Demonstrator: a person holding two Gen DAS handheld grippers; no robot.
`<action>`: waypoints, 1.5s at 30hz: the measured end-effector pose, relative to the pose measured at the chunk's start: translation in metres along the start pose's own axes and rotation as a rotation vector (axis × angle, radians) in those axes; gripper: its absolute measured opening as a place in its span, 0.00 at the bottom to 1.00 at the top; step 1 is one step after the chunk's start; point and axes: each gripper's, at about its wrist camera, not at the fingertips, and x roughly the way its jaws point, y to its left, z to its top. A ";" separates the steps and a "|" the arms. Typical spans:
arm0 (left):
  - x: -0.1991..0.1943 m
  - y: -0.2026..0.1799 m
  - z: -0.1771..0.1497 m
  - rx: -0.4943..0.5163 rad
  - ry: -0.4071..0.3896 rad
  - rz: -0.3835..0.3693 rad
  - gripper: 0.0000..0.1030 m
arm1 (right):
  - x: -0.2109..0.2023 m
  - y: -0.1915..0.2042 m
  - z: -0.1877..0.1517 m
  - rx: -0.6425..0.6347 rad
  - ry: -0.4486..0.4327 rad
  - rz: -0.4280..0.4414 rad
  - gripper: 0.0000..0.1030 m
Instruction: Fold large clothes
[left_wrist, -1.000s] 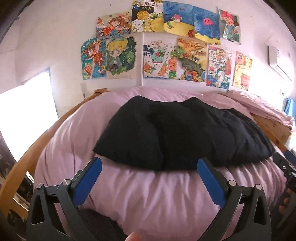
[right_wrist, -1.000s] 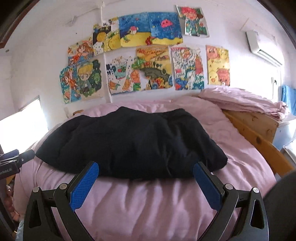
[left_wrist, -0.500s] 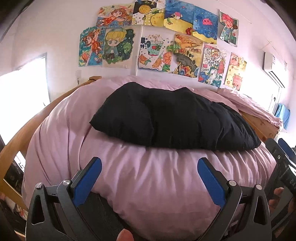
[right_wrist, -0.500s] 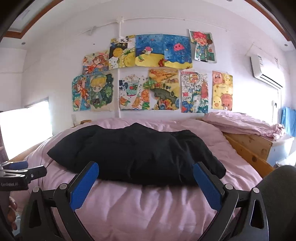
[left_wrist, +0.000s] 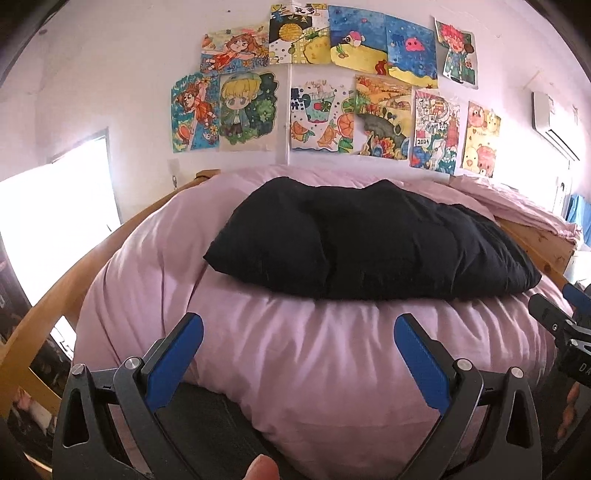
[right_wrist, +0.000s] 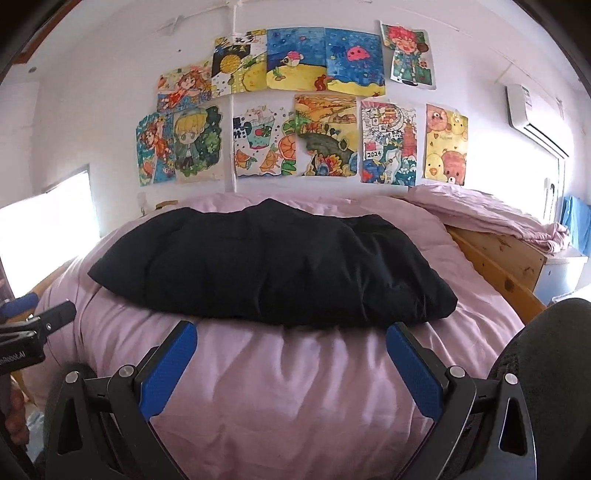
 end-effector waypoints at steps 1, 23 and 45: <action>0.001 0.000 -0.001 0.003 0.003 0.005 0.99 | 0.001 0.001 0.000 -0.005 0.003 0.001 1.00; 0.013 0.003 -0.005 0.004 0.023 0.040 0.99 | 0.007 -0.001 -0.002 -0.005 0.026 0.001 1.00; 0.012 0.002 -0.006 0.009 0.023 0.044 0.99 | 0.007 -0.002 -0.003 -0.003 0.027 0.003 1.00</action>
